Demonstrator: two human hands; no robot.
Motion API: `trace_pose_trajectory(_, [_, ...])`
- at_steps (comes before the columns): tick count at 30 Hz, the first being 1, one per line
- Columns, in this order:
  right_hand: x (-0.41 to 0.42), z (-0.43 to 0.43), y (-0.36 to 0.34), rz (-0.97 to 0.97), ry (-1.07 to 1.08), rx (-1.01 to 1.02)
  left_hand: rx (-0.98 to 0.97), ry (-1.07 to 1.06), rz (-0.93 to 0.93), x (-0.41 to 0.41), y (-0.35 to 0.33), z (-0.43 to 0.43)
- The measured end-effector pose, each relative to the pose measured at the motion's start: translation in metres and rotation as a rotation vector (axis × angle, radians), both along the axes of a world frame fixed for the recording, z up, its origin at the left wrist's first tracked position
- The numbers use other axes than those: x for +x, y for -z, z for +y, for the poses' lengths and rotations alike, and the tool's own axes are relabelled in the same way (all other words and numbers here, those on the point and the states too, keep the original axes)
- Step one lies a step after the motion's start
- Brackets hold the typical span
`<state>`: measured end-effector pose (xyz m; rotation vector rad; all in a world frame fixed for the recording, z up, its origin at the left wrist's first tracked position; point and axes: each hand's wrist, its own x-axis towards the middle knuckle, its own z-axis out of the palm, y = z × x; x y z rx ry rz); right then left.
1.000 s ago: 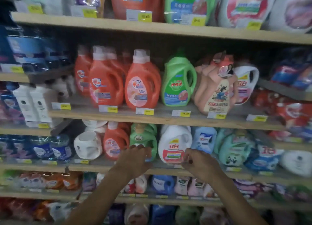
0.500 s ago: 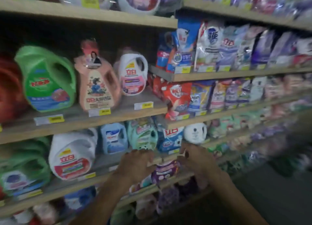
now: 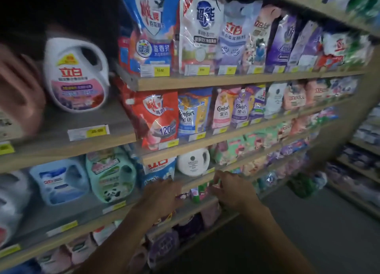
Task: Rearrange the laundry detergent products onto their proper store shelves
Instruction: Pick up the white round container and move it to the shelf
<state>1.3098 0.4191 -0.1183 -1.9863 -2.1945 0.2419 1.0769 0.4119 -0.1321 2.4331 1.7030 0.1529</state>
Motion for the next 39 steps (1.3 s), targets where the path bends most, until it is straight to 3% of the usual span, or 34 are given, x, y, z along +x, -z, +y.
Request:
trace_pose_trajectory(8, [0.06,0.092,0.047,-0.154,-0.047,-0.038,-0.056,-0.097,-0.034,0.075,0.046,0.11])
trace_pose_trajectory(11, [0.091,0.125,0.065,-0.114,-0.056,-0.072,-0.135,-0.166,-0.127,0.1,0.068,0.132])
trace_pose_trajectory(16, [0.134,0.194,0.096,-0.058,-0.159,-0.066,-0.195,-0.33,-0.124,0.115,0.106,0.182])
trace_pose_trajectory(19, [0.15,0.232,0.118,-0.034,-0.231,-0.071,-0.19,-0.444,-0.058,0.129,0.131,0.204])
trace_pose_trajectory(23, [0.153,0.277,0.139,-0.016,-0.323,-0.081,-0.147,-0.561,-0.125,0.143,0.156,0.227])
trace_pose_trajectory(25, [0.148,0.292,0.146,0.021,-0.341,-0.092,-0.157,-0.639,-0.244,0.146,0.167,0.235])
trace_pose_trajectory(31, [0.14,0.321,0.17,0.061,-0.408,-0.154,-0.134,-0.733,-1.024,0.147,0.193,0.258])
trace_pose_trajectory(39, [0.12,0.367,0.21,0.322,-0.435,-0.207,-0.101,-0.805,-1.252,0.139,0.225,0.293])
